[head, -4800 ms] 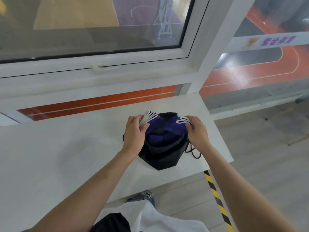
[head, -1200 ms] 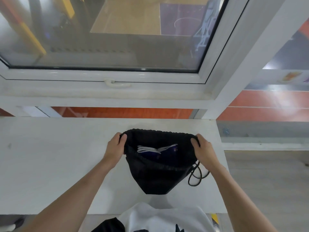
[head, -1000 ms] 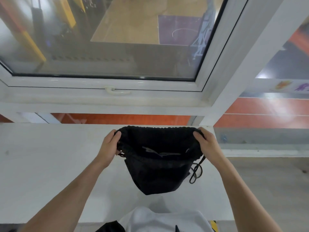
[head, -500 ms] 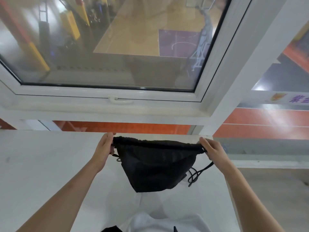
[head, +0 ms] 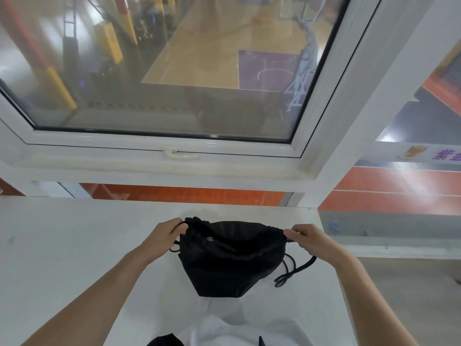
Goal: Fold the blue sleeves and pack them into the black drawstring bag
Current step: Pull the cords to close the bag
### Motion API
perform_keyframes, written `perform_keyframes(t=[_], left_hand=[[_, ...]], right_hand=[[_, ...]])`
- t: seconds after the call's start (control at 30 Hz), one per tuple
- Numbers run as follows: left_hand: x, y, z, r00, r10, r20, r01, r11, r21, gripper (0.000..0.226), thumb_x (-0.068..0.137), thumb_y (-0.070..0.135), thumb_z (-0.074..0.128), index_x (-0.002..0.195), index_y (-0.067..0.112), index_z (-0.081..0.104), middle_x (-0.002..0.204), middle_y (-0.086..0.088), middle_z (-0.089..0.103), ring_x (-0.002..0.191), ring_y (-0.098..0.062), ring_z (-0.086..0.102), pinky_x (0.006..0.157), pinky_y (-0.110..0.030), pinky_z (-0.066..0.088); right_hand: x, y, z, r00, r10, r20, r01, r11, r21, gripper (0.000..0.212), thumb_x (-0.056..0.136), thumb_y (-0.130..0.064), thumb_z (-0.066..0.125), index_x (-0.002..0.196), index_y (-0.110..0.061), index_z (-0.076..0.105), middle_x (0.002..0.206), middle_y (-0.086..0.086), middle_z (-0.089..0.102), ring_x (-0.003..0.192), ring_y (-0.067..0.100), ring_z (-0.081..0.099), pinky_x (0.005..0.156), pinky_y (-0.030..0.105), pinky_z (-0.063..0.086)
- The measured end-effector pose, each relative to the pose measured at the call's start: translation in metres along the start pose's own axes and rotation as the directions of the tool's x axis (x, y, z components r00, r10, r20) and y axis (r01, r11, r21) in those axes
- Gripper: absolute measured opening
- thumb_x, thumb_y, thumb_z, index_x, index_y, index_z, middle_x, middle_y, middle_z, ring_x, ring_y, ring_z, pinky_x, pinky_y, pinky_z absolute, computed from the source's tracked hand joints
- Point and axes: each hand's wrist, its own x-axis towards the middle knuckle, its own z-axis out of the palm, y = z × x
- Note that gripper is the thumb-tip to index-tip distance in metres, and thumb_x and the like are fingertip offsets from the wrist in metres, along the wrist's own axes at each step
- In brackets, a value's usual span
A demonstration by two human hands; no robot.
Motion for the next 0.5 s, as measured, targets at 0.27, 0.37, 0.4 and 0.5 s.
perform_keyframes(t=[0.27,0.37,0.4,0.5], left_hand=[[0.004,-0.032,-0.013,0.929,-0.274,-0.247,0.215,0.946,-0.242,0.036,0.106,0.026,0.038,0.085,0.01,0.062,0.081,-0.008,0.06,0.075,-0.025,0.057,0.072,-0.036,0.042],[0.009,-0.023,-0.008,0.968,-0.214,-0.129,0.172,0.945,-0.279,0.03,0.107,0.016,0.037,0.109,0.024,0.066,0.093,-0.01,0.068,0.068,-0.017,0.059,0.077,-0.035,0.046],[0.01,-0.018,-0.007,0.975,-0.193,-0.107,0.157,0.949,-0.274,0.029,0.106,0.017,0.038,0.115,0.028,0.063,0.092,-0.01,0.069,0.065,-0.016,0.058,0.076,-0.034,0.047],[0.01,-0.005,-0.002,0.99,-0.138,-0.022,0.135,0.985,-0.105,0.016,0.104,0.039,0.047,0.113,0.037,0.061,0.079,-0.001,0.064,0.062,-0.012,0.052,0.063,-0.025,0.043]], right_hand=[[-0.003,0.035,-0.015,0.981,-0.051,-0.186,0.054,0.998,0.01,0.035,0.103,-0.029,0.056,0.074,-0.01,0.058,0.063,0.002,0.042,0.059,0.019,0.035,0.055,0.032,0.028],[-0.002,0.031,-0.005,0.998,-0.014,-0.059,0.02,0.994,0.104,0.033,0.102,-0.027,0.054,0.076,-0.008,0.058,0.062,0.002,0.045,0.057,0.019,0.036,0.056,0.032,0.032],[-0.002,0.029,-0.004,1.0,-0.024,-0.013,0.025,0.994,0.106,0.033,0.102,-0.029,0.053,0.079,-0.007,0.061,0.06,0.001,0.05,0.056,0.019,0.042,0.06,0.033,0.037],[-0.003,0.017,0.003,0.995,-0.015,0.103,0.007,0.997,0.079,0.034,0.101,-0.038,0.057,0.089,-0.007,0.066,0.062,0.003,0.065,0.057,0.019,0.054,0.065,0.034,0.045]])
